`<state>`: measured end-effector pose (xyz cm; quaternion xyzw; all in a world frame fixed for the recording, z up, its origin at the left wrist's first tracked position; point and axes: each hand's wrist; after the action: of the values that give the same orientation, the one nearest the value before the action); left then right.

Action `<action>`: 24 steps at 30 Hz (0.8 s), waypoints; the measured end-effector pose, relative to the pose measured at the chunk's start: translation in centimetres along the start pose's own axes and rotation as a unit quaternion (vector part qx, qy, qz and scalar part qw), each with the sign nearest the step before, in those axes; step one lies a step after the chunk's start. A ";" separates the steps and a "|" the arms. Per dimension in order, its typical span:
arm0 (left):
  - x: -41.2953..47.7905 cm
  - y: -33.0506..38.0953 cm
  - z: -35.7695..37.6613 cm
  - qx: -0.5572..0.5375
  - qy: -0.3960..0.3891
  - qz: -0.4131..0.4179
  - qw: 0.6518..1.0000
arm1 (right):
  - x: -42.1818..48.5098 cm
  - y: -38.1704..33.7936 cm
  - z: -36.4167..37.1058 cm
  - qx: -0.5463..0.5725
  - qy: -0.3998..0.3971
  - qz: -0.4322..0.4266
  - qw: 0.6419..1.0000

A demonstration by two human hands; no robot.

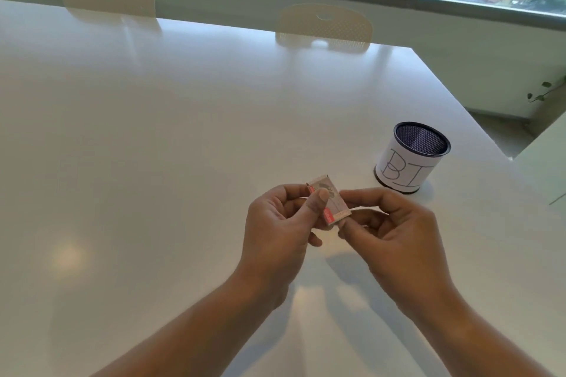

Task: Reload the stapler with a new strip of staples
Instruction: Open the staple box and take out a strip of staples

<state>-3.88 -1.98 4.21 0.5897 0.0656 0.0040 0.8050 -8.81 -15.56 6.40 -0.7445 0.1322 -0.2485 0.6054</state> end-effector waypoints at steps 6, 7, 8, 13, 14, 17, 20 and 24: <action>-0.6 -0.1 0.2 0.018 -0.040 0.030 0.999 | -1.1 -0.1 0.1 -0.023 0.035 -0.006 0.999; -0.6 0.0 0.2 0.028 -0.055 0.034 0.997 | -1.0 -0.3 0.0 -0.030 0.013 0.002 0.999; -0.6 0.1 0.2 0.041 -0.076 0.038 0.996 | -0.8 -0.5 -0.3 -0.026 -0.019 0.018 0.999; -0.1 0.9 -0.3 0.129 -0.161 0.064 0.976 | 1.4 -1.6 -1.7 0.040 -0.094 0.107 0.989; 0.0 1.0 -0.3 0.161 -0.179 0.084 0.967 | 1.7 -1.7 -1.9 0.029 -0.091 0.112 0.989; -0.2 0.8 -0.4 0.291 -0.197 0.188 0.917 | 2.0 -1.5 -2.0 0.014 -0.069 0.136 0.988; -0.5 0.7 -0.5 0.346 -0.193 0.240 0.886 | 1.4 -1.1 -1.7 0.026 -0.042 0.152 0.987; -0.4 0.9 -0.5 0.382 -0.187 0.335 0.841 | 1.0 -1.2 -1.8 0.043 -0.045 0.171 0.983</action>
<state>-4.27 -1.23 4.99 0.8259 -0.2913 0.1383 0.4626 -9.05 -17.31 8.01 -0.6948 0.2191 -0.1128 0.6757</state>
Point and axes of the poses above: each hand's wrist, its own x-axis towards the middle knuckle, its own z-axis out of the palm, y = z × x, and after that the axes turned 14 degrees about y, right-handed
